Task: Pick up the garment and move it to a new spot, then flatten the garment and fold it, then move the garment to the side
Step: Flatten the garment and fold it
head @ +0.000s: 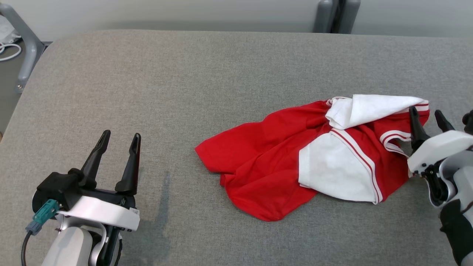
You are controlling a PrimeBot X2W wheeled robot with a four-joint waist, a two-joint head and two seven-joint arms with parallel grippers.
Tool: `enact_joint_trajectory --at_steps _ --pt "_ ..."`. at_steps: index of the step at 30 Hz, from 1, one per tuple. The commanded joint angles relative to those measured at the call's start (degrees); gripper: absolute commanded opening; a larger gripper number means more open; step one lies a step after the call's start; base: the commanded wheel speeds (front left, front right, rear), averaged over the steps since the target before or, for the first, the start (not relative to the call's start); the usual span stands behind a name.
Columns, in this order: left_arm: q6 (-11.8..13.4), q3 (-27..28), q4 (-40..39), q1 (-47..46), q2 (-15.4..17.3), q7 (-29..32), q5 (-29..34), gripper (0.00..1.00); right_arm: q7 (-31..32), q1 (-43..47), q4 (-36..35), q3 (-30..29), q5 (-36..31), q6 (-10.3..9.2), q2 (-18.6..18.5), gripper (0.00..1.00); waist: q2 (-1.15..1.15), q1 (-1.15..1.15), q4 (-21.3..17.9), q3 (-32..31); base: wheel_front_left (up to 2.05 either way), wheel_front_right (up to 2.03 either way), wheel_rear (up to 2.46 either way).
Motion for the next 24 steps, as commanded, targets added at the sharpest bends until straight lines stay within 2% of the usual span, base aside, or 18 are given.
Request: enact_joint_trajectory --at_steps 1,8,13,18,24 --pt "-0.3 0.6 0.2 -0.4 0.1 -0.2 0.6 1.0 -1.1 1.8 0.8 -0.7 0.9 -0.02 0.0 1.0 0.0 0.0 -0.3 -0.5 0.0 0.0 0.0" --pt "0.2 2.4 0.3 2.1 -0.2 -0.2 1.0 1.0 -2.6 10.0 -2.2 -2.2 2.1 -0.02 -0.6 1.0 0.0 0.0 -2.1 -3.3 0.0 0.0 0.0" --pt "0.9 3.8 -0.4 4.4 -0.1 -0.2 1.2 1.0 -2.5 16.8 -13.4 -6.9 -1.3 -0.02 -0.7 1.0 0.0 0.0 -4.0 -5.2 0.0 0.0 0.0" --pt "1.7 4.6 -0.7 6.3 0.4 -0.2 1.3 1.0 -2.5 22.5 -26.3 -10.6 -8.4 -0.02 0.9 1.0 0.0 0.0 -5.5 -7.4 0.0 0.0 0.0" --pt "2.3 4.4 -1.0 8.5 0.7 0.1 1.4 1.0 -1.8 28.9 -37.6 -10.2 -13.6 -0.02 3.1 1.0 0.0 0.0 -6.6 -10.4 0.0 0.0 0.0"
